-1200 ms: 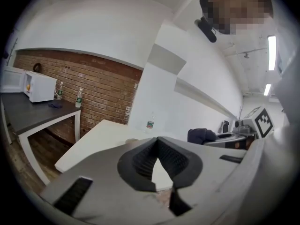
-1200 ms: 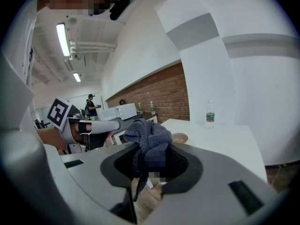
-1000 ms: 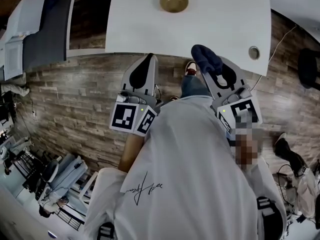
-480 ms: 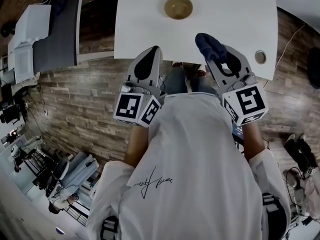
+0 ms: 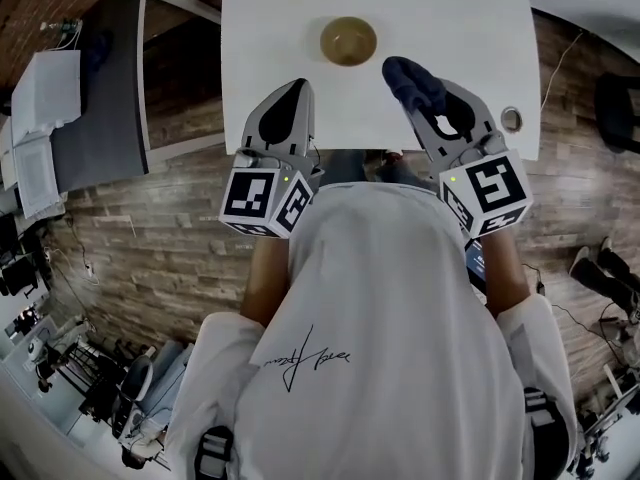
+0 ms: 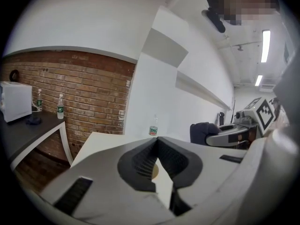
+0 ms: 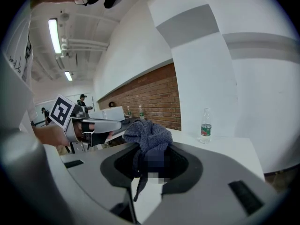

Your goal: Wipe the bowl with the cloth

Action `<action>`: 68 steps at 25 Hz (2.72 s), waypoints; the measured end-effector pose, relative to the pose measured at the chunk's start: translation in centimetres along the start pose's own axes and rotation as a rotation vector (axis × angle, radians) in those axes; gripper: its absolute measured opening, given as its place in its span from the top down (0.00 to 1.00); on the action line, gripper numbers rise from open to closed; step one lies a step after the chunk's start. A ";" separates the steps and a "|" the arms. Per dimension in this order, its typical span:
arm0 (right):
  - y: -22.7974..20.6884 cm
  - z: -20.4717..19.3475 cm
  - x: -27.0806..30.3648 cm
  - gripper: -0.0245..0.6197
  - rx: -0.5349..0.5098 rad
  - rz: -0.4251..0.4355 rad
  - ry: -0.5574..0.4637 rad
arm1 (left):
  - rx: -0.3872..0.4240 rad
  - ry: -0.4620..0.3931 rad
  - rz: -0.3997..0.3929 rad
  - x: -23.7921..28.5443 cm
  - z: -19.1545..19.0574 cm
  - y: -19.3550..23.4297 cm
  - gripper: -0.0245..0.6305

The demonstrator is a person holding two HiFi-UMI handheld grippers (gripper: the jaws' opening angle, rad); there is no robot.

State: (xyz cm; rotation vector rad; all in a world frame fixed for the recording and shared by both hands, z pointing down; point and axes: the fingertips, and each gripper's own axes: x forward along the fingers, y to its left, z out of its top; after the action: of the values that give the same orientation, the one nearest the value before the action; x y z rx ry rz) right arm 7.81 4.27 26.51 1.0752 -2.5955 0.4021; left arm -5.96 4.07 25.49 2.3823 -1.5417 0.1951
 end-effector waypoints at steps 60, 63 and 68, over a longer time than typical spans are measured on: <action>-8.1 -4.9 13.0 0.80 0.150 -0.057 0.259 | -0.169 0.497 -0.122 15.5 -15.0 7.2 0.79; -8.0 -5.2 13.5 0.80 0.154 -0.046 0.263 | -0.189 0.497 -0.127 15.9 -15.4 7.1 0.79; -7.4 -5.7 14.9 0.80 0.155 -0.024 0.276 | -0.184 0.513 -0.135 16.7 -16.3 7.4 0.79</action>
State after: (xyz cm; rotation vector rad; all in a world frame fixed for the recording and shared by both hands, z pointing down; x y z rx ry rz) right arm 4.02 -8.16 38.41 1.0182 -2.3368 0.7026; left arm -4.97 -8.08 46.78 2.0671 -1.1065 0.5586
